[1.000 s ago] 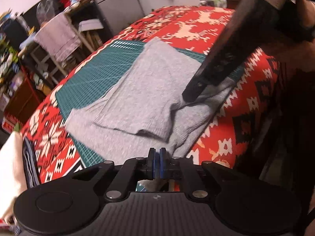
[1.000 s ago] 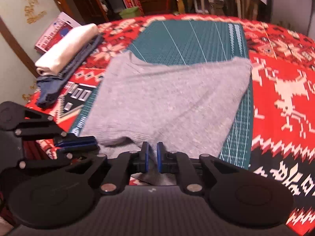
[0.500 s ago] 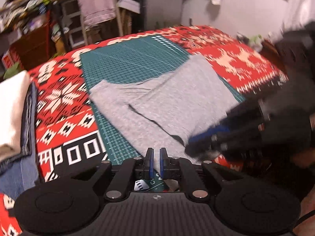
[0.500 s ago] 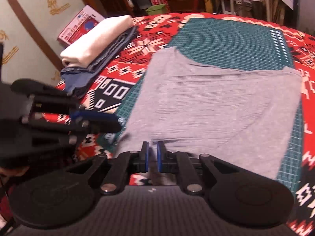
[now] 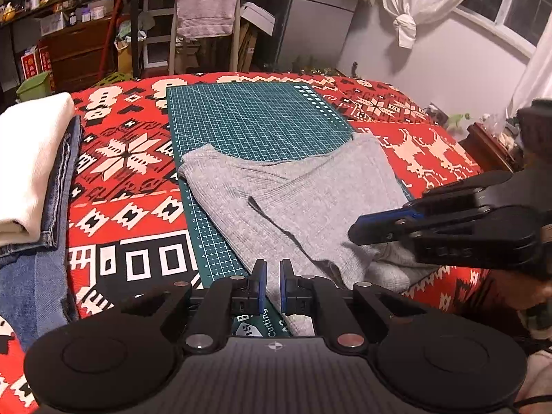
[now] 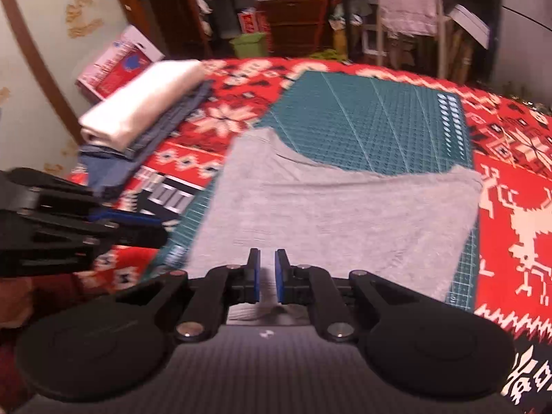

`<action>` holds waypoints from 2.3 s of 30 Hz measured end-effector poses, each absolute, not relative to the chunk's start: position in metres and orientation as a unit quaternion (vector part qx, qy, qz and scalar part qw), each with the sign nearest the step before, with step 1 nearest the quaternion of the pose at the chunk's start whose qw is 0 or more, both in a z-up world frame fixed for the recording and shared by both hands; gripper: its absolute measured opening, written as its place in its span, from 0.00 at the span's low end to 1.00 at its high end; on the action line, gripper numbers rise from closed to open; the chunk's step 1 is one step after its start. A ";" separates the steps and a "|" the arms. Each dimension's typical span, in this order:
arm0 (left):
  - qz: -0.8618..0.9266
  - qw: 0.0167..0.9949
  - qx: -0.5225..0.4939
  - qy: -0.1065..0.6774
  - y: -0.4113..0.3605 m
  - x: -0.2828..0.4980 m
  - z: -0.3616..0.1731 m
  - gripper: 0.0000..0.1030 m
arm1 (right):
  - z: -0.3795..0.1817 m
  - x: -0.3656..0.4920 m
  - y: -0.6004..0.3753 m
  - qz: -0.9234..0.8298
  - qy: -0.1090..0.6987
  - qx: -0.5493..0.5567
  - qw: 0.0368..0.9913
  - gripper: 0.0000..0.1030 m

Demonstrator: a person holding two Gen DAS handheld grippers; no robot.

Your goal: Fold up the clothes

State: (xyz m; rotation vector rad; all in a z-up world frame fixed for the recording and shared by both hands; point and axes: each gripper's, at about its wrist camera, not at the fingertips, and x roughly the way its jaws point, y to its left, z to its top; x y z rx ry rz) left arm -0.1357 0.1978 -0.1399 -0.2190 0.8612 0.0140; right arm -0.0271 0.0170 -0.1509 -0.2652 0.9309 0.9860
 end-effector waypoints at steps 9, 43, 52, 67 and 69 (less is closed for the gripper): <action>0.006 0.902 -0.129 0.413 0.200 -0.134 -0.141 0.06 | -0.167 -0.063 0.040 0.486 0.424 -0.156 0.749 0.12; -0.063 0.888 -0.057 0.451 0.140 -0.108 -0.173 0.08 | -0.170 -0.029 -0.025 0.449 0.452 -0.121 0.761 0.11; -0.059 0.894 -0.079 0.437 0.149 -0.118 -0.155 0.08 | -0.147 -0.030 -0.046 0.451 0.434 -0.117 0.771 0.12; -0.076 0.887 -0.082 0.448 0.135 -0.095 -0.173 0.08 | -0.168 -0.017 -0.038 0.429 0.450 -0.105 0.777 0.12; -0.073 0.890 -0.085 0.442 0.138 -0.098 -0.167 0.08 | -0.164 -0.018 -0.040 0.431 0.443 -0.106 0.779 0.12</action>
